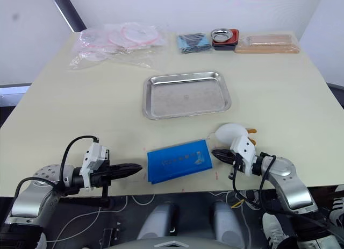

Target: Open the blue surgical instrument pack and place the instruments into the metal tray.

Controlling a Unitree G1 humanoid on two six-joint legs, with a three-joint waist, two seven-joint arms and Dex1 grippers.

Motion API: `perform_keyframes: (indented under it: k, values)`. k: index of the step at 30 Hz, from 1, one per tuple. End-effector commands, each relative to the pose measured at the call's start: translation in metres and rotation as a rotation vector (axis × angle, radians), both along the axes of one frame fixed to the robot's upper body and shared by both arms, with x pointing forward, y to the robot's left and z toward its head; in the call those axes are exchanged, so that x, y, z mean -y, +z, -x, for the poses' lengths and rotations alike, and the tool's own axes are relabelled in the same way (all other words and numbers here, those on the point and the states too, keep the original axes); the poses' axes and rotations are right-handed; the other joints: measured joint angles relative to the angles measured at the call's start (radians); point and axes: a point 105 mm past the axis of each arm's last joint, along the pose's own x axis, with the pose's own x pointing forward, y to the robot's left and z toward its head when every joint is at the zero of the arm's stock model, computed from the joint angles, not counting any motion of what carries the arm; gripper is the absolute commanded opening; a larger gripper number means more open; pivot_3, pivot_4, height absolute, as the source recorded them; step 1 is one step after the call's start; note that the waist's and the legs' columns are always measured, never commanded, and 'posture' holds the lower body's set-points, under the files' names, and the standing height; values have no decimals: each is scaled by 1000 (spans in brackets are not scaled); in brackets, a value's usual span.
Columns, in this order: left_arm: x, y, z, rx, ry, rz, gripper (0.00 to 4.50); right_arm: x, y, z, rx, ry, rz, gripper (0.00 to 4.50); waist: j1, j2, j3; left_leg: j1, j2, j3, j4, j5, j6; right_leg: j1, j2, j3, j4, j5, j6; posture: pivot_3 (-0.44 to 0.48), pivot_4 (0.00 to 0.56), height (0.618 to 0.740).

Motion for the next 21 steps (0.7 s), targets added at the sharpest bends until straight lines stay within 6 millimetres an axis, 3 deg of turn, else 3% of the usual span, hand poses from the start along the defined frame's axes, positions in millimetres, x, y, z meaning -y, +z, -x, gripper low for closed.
perform_keyframes:
  k: [1,8,21]
  values:
    - [-1,3,-1,25,-14,-6,0,-5,10,-4,40,6,-10,63,0,0,0,0,0,0,0,0,0,0,0,0,0,0,0,0,150,740]
    - [4,1,-5,31,-12,7,0,-8,10,-5,44,20,-12,63,0,0,0,0,0,0,0,0,0,0,0,0,0,0,0,0,150,740]
    - [35,-12,-29,39,-24,77,0,-12,13,-7,55,33,-9,63,3,1,-1,0,-1,-1,0,0,0,0,0,0,1,0,0,0,150,740]
